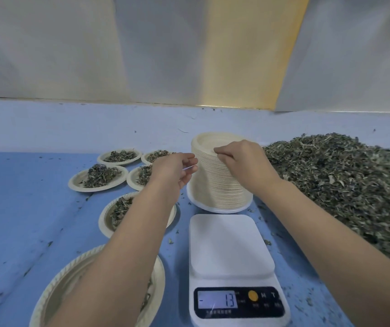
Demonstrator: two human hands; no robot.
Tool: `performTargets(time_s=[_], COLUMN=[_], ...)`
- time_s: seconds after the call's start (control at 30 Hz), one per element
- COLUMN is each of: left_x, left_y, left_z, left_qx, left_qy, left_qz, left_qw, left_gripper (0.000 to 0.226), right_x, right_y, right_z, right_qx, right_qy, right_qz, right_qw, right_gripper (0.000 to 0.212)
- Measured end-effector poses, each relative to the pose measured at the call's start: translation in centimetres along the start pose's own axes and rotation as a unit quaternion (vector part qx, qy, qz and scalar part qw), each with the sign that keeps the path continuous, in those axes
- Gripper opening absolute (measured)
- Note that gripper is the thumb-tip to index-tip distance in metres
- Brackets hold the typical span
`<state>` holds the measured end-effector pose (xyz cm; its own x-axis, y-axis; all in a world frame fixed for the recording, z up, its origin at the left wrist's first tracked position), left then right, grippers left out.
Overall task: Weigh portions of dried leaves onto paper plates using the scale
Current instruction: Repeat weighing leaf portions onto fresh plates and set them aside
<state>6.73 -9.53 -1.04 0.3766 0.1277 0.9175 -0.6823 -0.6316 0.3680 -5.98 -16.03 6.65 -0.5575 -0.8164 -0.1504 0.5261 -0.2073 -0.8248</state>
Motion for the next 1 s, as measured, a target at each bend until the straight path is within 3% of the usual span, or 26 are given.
performTargets(time_s=[1.0], left_x=[-2.9], left_y=[2.4], left_z=[-1.1], left_qx=[-0.04], left_qy=[-0.033], left_qz=[-0.028], left_qw=[0.998], left_gripper=[0.027], right_x=[0.0], right_y=[0.1], right_z=[0.4], right_qx=[0.024], right_qy=[0.012], right_qz=[0.019], right_qw=[0.999], right_gripper=[0.026])
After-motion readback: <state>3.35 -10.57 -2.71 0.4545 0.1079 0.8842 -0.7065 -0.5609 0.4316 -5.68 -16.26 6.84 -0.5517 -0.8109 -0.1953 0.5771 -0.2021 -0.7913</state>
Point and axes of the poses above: each hand's wrist, its own z-axis towards the middle knuckle, its own y-axis out of the palm, x = y × z, the point moved 10 cm from there along z, towards the middle knuckle, and after that the axes turned 4 degrees about -z, right-handed, at the moved point
